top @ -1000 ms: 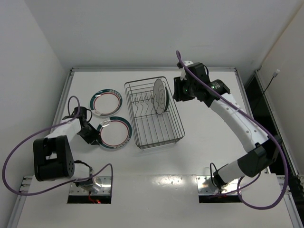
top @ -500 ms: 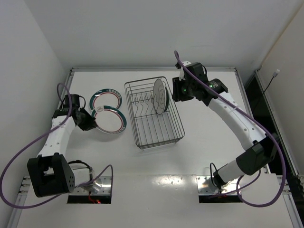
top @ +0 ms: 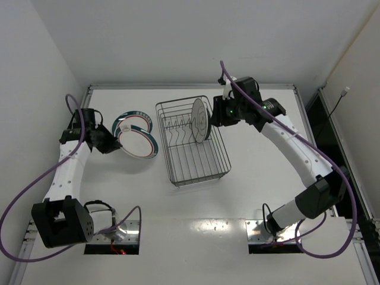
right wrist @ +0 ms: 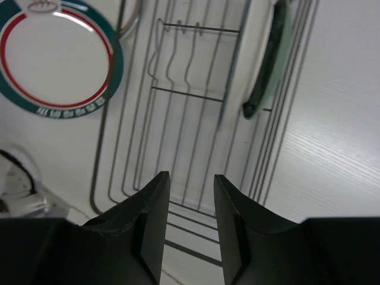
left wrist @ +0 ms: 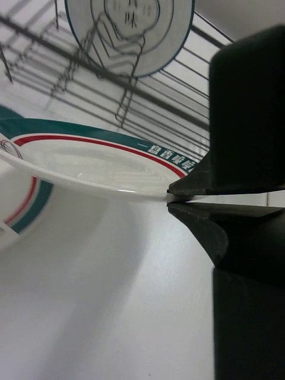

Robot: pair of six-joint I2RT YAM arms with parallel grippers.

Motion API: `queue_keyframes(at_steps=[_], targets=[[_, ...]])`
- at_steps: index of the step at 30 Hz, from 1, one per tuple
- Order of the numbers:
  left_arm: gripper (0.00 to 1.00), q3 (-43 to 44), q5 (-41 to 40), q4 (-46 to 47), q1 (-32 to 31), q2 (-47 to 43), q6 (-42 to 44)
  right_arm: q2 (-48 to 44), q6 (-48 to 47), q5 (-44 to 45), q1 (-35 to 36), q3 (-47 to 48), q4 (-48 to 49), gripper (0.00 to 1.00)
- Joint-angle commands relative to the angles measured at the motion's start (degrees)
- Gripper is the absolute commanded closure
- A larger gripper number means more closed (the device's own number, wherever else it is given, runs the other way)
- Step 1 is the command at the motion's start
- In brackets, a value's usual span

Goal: Load the plates into the dish rack

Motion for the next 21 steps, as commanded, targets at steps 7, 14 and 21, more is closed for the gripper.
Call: queue_keyframes(at_steps=[7,14,21], targets=[[1.00,19.3,0.6,2.1,-2.3,3.6,2.4,-0.5,12.0,-34.2,-4.7,-8.7,22.1,0.51],[1.00,22.6,4.5,3.5,-4.8,4.2,0.0,-0.5,27.2,-43.2,-6.4,-17.3,39.9,0.41],[1.00,24.3,6.2,4.6,-7.6,2.3,-1.6,2.1,32.2,-45.0,-7.0,-19.9,46.9,0.36]])
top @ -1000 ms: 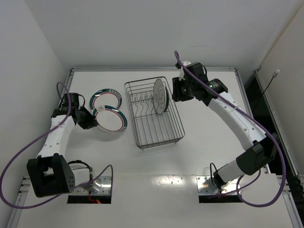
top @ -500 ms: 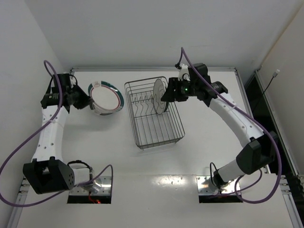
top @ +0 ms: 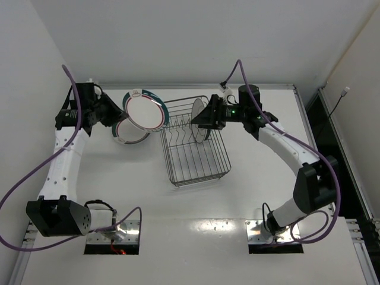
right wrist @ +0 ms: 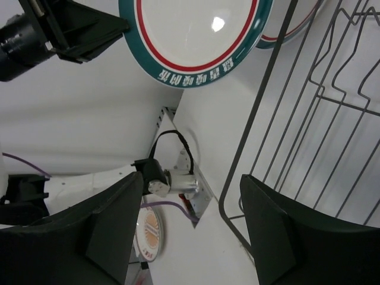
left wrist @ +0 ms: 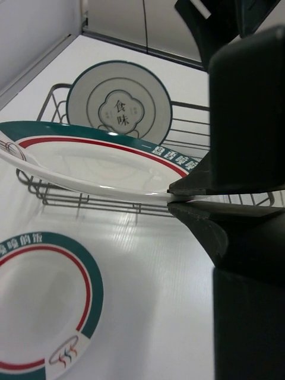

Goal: Load the plates into the dish rack

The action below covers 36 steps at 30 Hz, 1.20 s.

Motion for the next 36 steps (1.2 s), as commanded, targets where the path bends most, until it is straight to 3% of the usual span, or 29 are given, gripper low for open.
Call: queue_keyframes(at_steps=[1,14,21,23,24,25,26,30,32,33,34,35,36], targets=[[1.00,3.4,4.0,4.1,-2.4,-2.3,-2.6,0.7,4.4,-3.2,-0.4,-0.6,8.4,0.36],[1.00,-4.1,12.9,17.6,-10.1,-6.7,-15.2,5.2,8.5,-3.2,-0.4,-3.7,15.5,0.36],[1.00,-7.5,12.4,21.8,-16.8,-6.7,-17.8,6.9,17.9,-5.0,-0.4,-6.3,29.8,0.36],[1.00,-7.5,11.8,22.5,-17.4,-6.7,-18.3,7.4,19.1,-5.0,-0.4,-6.3,30.3,0.45],[1.00,-7.5,11.2,22.5,-18.0,-6.7,-18.3,7.4,19.1,-5.0,-0.4,-6.8,31.3,0.55],[1.00,-7.5,11.2,22.5,-18.0,-6.2,-18.3,7.4,19.7,-5.0,-1.0,-6.8,31.8,0.89],[1.00,-7.5,11.2,22.5,-18.0,-6.2,-17.4,7.4,19.7,-5.0,-1.0,-6.8,31.8,0.97],[0.97,-5.1,6.3,12.8,-16.4,-4.7,-11.4,3.7,12.6,1.1,-3.1,-4.0,20.7,1.00],[0.79,-4.5,0.7,6.6,-15.6,-4.7,-9.2,2.4,1.6,6.5,-3.9,0.1,4.5,1.00],[0.71,-4.5,-1.0,4.7,-15.6,-4.7,-7.6,2.3,-2.8,14.9,-3.9,7.1,-3.0,1.00],[0.55,-4.5,-4.2,3.4,-14.7,-4.7,-6.7,3.0,-7.1,20.7,-2.1,11.1,-16.5,1.00],[0.47,-5.1,-5.8,0.5,-14.0,-4.7,-6.1,3.9,-13.6,26.9,-1.0,19.2,-22.4,1.00],[0.42,-5.6,-7.1,-0.7,-13.3,-4.7,-4.9,5.9,-15.8,39.1,0.3,22.6,-27.0,1.00]])
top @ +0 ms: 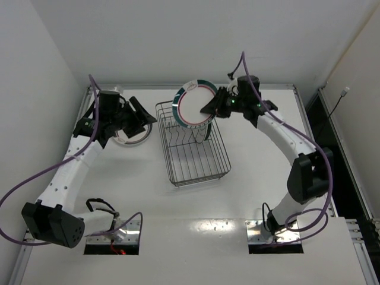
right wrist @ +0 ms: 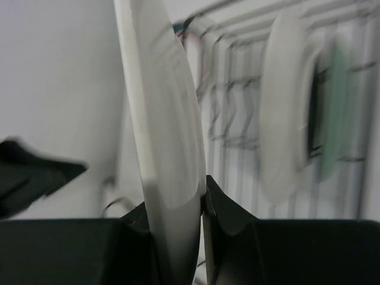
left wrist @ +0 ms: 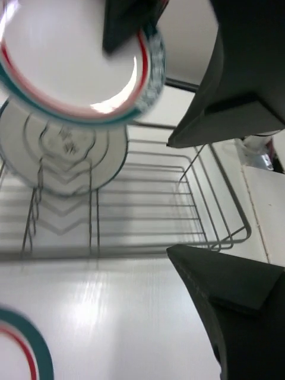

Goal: Load the plates into the dish rack

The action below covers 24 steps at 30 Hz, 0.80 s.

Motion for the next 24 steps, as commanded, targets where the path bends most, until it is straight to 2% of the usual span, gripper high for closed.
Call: queue_keyframes(at_steps=[1,2,3,8,12,24], targets=[[0.34,1.4,-9.0,-7.6,1.8,-0.9,4.5,0.7,-18.9,30.7,3.7,17.4,-25.0,1.00],[0.32,0.6,-9.8,-9.5,2.4,-0.3,4.5,1.5,-23.0,38.9,6.1,21.4,-26.2,1.00],[0.31,0.6,-10.3,-10.3,3.0,-0.3,5.1,2.3,-24.9,41.6,7.2,22.9,-26.8,1.00],[0.19,0.1,-10.9,-13.7,5.9,0.3,7.5,9.1,-31.5,50.0,10.6,30.5,-28.8,1.00],[0.17,0.1,-10.9,-16.1,7.7,0.3,8.7,14.2,-36.1,58.6,14.0,33.9,-31.0,1.00],[0.17,1.8,-8.9,-18.3,9.6,1.4,9.7,20.6,-34.4,61.8,19.5,31.2,-30.4,1.00]])
